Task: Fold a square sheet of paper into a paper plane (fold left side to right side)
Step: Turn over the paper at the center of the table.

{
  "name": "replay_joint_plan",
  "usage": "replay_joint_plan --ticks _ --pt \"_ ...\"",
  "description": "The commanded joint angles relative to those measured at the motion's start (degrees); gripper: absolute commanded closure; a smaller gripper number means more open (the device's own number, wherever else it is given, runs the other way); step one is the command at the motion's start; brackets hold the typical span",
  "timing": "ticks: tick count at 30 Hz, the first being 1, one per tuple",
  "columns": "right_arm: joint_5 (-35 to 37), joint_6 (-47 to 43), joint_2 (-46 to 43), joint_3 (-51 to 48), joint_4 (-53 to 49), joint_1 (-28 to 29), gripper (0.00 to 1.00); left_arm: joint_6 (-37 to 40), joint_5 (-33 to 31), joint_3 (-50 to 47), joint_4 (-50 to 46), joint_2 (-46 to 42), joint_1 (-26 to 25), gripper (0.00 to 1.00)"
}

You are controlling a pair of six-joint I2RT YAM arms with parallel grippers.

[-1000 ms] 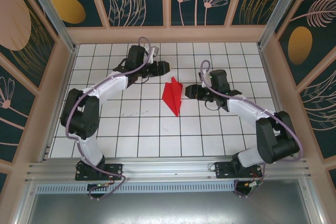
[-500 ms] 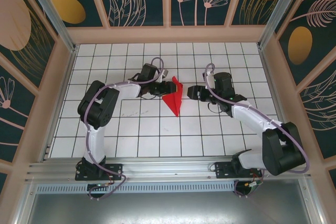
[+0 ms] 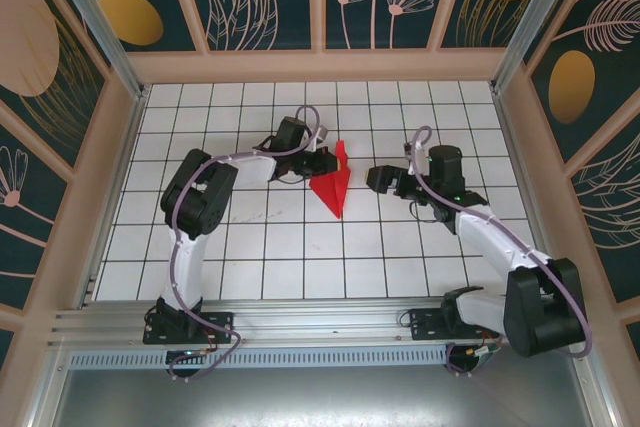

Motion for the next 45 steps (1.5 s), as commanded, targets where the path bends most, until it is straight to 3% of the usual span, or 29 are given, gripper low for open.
replay_joint_plan --ticks 1,10,16,20,24,32,40,42,45 --pt "-11.73 4.98 -1.38 -2.52 10.64 -3.16 0.01 0.94 -0.83 1.52 2.18 -9.61 1.88 0.96" --pt "-23.75 18.7 3.33 -3.41 40.0 -2.83 0.01 -5.19 2.37 3.23 12.14 -21.27 2.88 0.96" --pt "-24.8 21.77 8.19 1.89 47.36 1.62 0.01 -12.09 6.74 2.32 21.68 -23.25 2.89 0.96" --pt "-25.14 27.33 12.51 4.43 55.83 4.18 0.01 -13.73 8.31 1.7 23.47 -23.33 2.71 0.95" --pt "-24.85 27.33 15.12 8.57 56.04 6.45 0.03 -14.58 9.49 1.08 24.13 -23.31 2.62 0.95" --pt "-25.44 27.73 17.99 13.51 54.71 7.36 0.27 -15.38 9.77 0.0 25.01 -22.9 2.27 0.94" --pt "-24.66 25.26 18.04 15.13 49.69 7.48 0.64 -15.97 9.9 -0.38 25.38 -22.18 2.0 0.93" --pt "-24.37 23.76 17.64 15.22 47.31 7.45 0.72 -15.84 9.84 -0.4 25.18 -22.19 2.0 0.9" --pt "-23.78 21.37 16.88 15.42 43.6 7.34 0.81 -15.06 9.46 -0.31 24.11 -22.47 2.01 0.76"
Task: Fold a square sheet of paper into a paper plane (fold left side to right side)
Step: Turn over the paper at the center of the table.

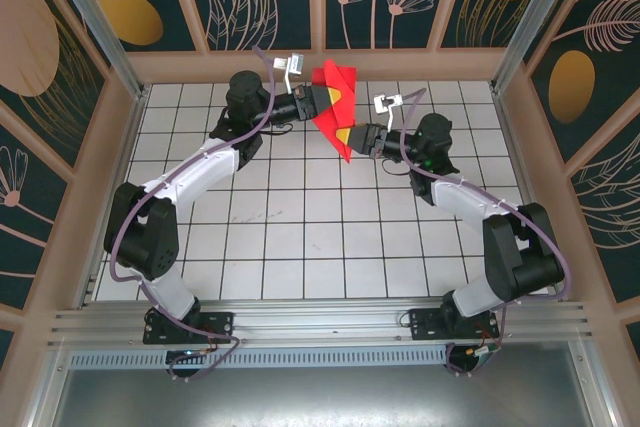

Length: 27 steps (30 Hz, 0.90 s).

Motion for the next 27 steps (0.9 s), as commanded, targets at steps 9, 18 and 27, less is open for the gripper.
replay_joint_plan --ticks 9,18,27 --pt "15.92 -27.87 -6.4 8.4 -42.04 0.19 0.95 18.51 -14.77 -0.18 -22.41 -11.05 3.4 0.33" --pt "80.87 -44.11 -4.39 24.15 -82.92 15.87 0.96 28.52 -35.15 -12.38 -29.68 -31.42 3.71 0.27" --pt "115.74 -34.34 18.09 36.01 -113.33 30.06 0.96 29.08 -40.12 -17.29 -29.77 -39.96 3.75 0.31"
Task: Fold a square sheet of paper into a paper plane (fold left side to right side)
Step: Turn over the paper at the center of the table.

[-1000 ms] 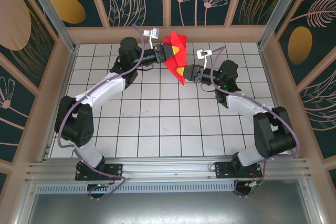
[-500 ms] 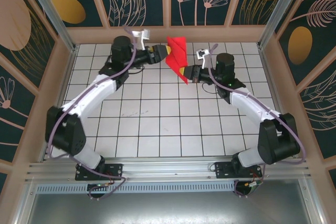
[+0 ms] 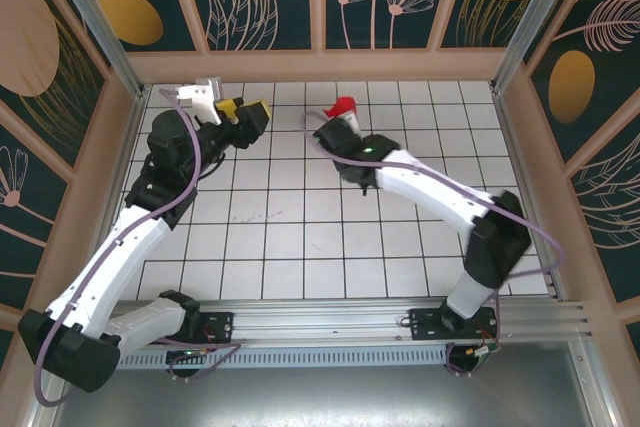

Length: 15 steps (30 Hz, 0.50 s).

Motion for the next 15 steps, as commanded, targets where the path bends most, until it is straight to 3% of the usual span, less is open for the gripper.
replay_joint_plan --ticks 1,9,13,15 --pt "17.81 3.87 7.56 1.54 -18.43 2.79 0.96 1.8 -3.08 -0.87 -0.41 -2.33 -0.05 0.31" --pt "17.19 1.26 20.94 0.79 -15.87 7.1 0.95 1.14 -1.66 -2.04 0.09 -2.46 -0.06 0.32" --pt "11.79 -0.61 24.93 0.45 -14.16 8.06 0.93 0.57 -0.76 -2.22 0.57 -2.03 -0.07 0.32" --pt "8.21 -2.27 25.61 0.11 -12.84 8.8 0.86 0.29 -0.32 -2.06 0.42 -1.45 -0.05 0.32"
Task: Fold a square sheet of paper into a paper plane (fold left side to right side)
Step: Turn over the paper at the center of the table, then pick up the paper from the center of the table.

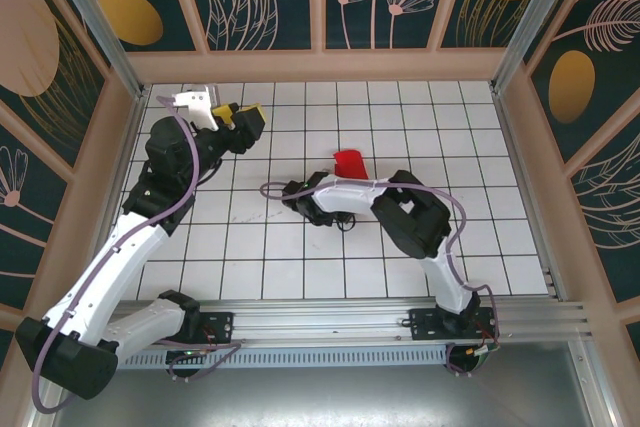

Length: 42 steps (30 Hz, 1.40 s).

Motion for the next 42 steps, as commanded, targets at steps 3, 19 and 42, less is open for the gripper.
replay_joint_plan --ticks 3,19,42 --pt "-12.34 -4.46 -0.43 -0.76 2.18 1.36 0.65 -0.85 1.42 0.4 0.03 1.76 -0.06 0.32" --pt "-46.13 -0.93 -37.37 -16.07 18.16 -5.48 0.07 -15.04 13.76 -2.32 6.49 17.06 -0.07 0.27" --pt "-86.02 10.97 -52.16 -41.82 58.95 -44.01 0.07 -23.84 25.49 13.23 20.63 62.19 -9.61 0.53"
